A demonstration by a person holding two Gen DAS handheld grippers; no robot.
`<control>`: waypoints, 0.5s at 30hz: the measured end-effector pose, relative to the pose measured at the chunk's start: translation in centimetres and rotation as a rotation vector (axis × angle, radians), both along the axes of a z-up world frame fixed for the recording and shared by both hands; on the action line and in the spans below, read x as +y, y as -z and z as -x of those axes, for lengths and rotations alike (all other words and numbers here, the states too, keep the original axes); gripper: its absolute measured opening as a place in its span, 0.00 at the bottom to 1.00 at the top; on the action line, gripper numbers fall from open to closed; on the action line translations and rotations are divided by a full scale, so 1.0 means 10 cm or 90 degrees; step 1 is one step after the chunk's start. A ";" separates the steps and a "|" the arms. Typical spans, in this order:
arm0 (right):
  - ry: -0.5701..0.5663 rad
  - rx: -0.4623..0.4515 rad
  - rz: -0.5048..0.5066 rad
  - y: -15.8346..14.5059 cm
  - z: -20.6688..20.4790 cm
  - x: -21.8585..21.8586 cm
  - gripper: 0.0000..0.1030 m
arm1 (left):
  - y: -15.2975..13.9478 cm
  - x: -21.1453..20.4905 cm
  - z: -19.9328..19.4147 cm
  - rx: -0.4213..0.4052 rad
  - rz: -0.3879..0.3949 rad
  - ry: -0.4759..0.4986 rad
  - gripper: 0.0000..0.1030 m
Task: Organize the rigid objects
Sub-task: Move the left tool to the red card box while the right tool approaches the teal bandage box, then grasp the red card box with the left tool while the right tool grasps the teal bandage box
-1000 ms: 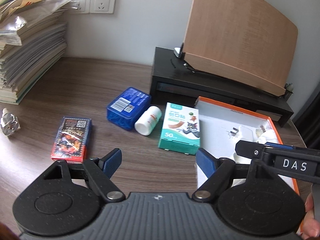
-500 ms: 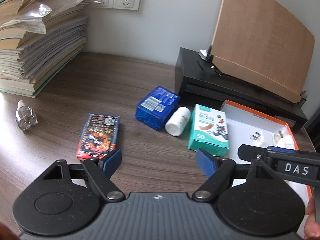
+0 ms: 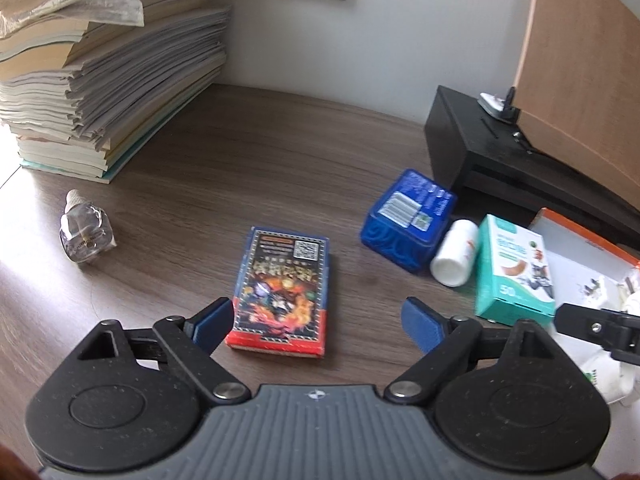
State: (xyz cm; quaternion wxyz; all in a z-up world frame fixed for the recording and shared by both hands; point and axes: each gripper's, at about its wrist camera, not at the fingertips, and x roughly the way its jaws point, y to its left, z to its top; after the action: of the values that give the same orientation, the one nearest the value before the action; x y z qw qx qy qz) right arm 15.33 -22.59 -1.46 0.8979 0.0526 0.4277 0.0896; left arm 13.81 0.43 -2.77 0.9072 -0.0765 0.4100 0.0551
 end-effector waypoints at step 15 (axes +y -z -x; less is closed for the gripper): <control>0.031 0.027 0.016 0.18 -0.41 0.18 0.79 | 0.24 0.11 -0.40 0.014 -0.064 0.029 0.57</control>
State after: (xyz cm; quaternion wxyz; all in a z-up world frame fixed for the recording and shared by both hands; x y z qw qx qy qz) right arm 19.46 -20.83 -3.30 0.8911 0.0539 0.4463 0.0615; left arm 17.78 1.55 -5.16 0.9062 -0.0213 0.4185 0.0560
